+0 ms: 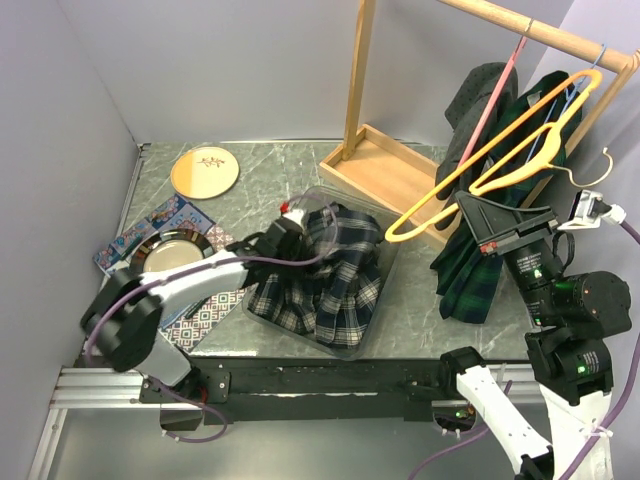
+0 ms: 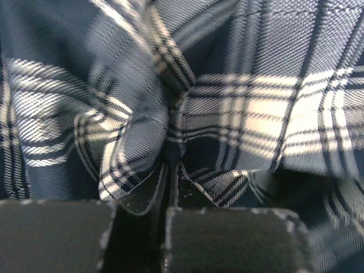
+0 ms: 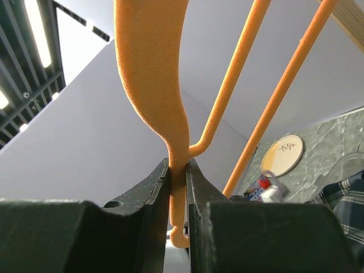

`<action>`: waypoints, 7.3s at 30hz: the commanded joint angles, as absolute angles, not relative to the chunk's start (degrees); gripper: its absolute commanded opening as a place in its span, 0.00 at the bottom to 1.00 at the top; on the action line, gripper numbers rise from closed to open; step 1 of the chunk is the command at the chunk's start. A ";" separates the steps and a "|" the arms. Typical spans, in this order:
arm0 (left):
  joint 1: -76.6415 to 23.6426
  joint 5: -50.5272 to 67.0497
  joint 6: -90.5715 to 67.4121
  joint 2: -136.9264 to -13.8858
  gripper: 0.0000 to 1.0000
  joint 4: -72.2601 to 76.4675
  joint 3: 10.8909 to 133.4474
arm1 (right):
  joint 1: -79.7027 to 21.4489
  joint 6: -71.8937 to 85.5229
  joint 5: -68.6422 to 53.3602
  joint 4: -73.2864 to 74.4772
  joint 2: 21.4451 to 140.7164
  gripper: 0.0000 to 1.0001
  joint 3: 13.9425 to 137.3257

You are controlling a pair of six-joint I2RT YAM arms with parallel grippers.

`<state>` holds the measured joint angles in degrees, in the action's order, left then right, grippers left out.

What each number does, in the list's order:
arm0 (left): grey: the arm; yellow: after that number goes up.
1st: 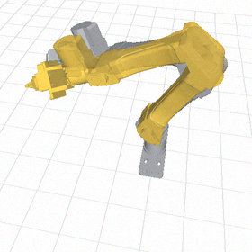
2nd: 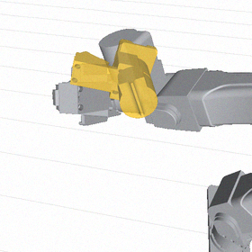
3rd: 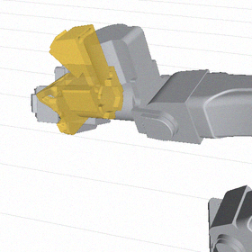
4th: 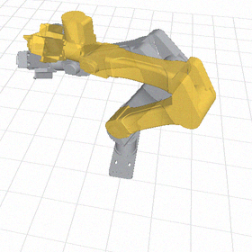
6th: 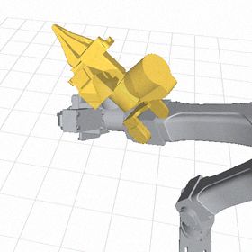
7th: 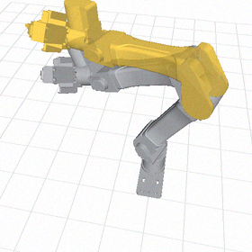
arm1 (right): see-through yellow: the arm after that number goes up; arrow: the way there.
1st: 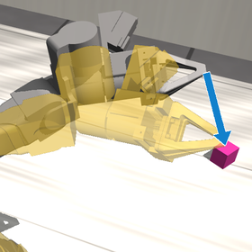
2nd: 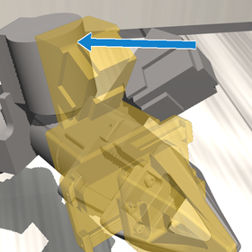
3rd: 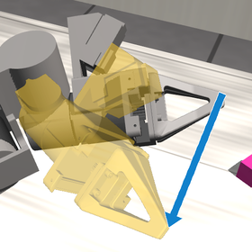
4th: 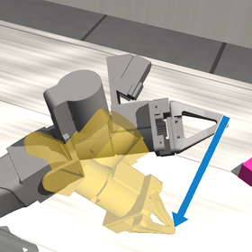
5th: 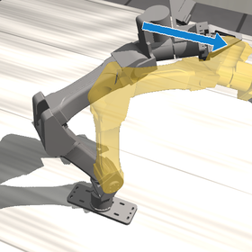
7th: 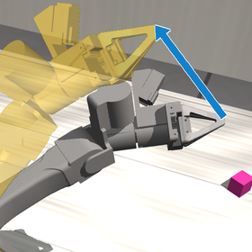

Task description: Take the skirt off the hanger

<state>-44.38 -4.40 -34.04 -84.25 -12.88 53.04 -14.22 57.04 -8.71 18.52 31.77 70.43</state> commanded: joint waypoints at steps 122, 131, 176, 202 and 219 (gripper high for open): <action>-58.54 -21.19 16.27 -84.20 0.01 3.08 92.62 | -20.57 68.47 -19.60 1.05 59.16 0.77 75.94; -49.86 -10.85 8.63 -90.61 0.01 -1.67 101.85 | -20.57 62.76 -19.52 7.11 47.74 1.00 79.80; -35.07 12.04 -8.43 -124.90 0.18 7.73 135.01 | -20.57 59.67 -13.80 23.82 32.78 1.00 71.98; -35.51 11.16 -7.30 -81.07 0.97 6.08 88.17 | -20.57 36.85 14.57 40.68 58.96 0.93 99.39; -35.86 -5.10 -2.28 -54.59 0.97 5.98 57.13 | -13.19 25.66 31.47 45.89 76.99 0.81 111.63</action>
<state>-35.46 0.01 -3.79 -58.74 1.87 60.16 -14.61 27.38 30.61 47.07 77.03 112.64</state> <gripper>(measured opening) 0.967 0.848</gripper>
